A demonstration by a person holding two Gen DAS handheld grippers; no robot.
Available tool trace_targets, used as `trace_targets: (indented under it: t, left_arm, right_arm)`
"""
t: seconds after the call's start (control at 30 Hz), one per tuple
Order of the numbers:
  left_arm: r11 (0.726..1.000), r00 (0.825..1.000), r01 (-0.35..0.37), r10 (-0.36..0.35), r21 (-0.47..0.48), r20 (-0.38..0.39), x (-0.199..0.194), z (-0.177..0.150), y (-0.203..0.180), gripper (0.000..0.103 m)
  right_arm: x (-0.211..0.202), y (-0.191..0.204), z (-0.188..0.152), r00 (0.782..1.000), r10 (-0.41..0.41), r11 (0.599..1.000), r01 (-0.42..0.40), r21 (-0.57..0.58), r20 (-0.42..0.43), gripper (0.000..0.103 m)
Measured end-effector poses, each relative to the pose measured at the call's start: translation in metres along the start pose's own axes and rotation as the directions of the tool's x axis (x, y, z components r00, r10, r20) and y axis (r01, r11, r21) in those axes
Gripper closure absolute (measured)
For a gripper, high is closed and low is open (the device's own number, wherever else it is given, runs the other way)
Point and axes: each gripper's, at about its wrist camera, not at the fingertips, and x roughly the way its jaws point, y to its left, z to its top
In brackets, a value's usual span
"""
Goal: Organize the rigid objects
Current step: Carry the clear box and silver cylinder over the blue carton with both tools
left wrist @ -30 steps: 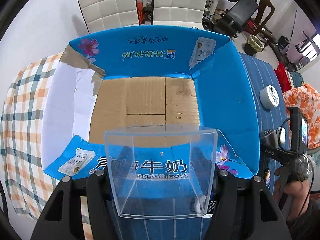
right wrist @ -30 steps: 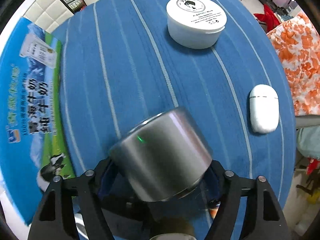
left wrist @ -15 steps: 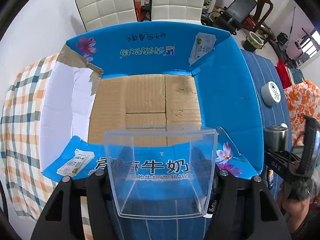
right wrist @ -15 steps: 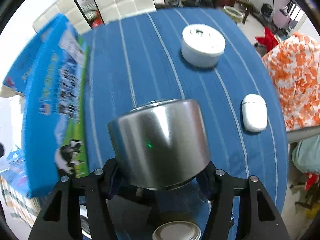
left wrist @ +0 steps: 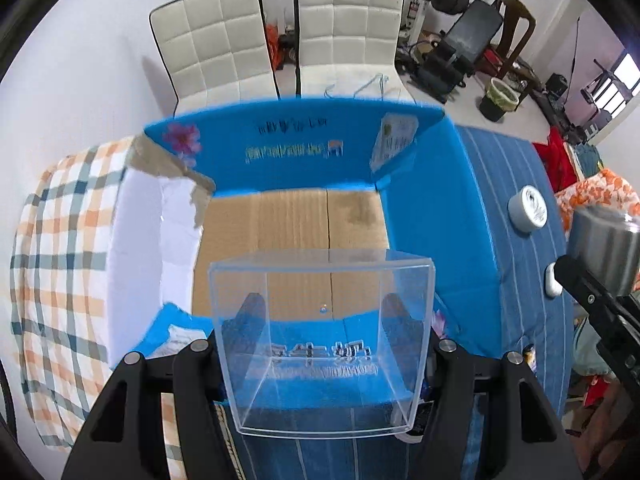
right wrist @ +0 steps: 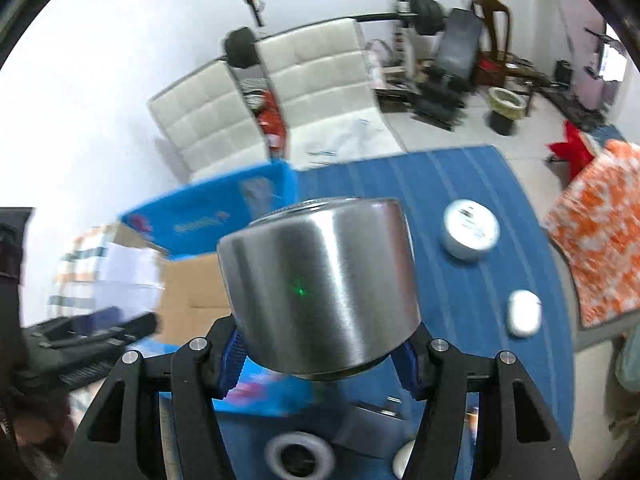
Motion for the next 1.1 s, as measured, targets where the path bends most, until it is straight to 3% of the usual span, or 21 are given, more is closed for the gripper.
trace_targets:
  t: [0.13,0.33,0.63,0.93,1.1]
  left_arm:
    - [1.000,1.000,-0.004,0.004,-0.015,0.027,-0.006,0.015,0.013,0.042]
    - [0.997,0.999,-0.022,0.024,-0.070,0.029,0.010,0.037,0.051,0.042]
    - [0.988,0.998,-0.034,0.025,-0.153,-0.056,0.067,0.057,0.108,0.042]
    - [0.988,0.991,0.016,-0.037,-0.157,-0.132,0.105,0.058,0.112,0.042]
    - [0.987,0.984,0.044,-0.069,-0.152,-0.165,0.115,0.056,0.109,0.042]
  right_arm:
    - [0.026,0.031,0.024,0.998,0.033,0.999,-0.034,-0.016,-0.044,0.040]
    - [0.095,0.043,0.049,0.988,0.060,0.998,-0.058,0.013,-0.140,0.040]
    - [0.211,0.022,0.060,0.950,0.056,0.997,-0.036,0.070,-0.306,0.040]
    - [0.276,0.008,0.055,0.902,-0.082,0.992,0.113,0.050,-0.423,0.039]
    - [0.278,0.005,0.056,0.893,-0.105,0.990,0.134,0.037,-0.438,0.039]
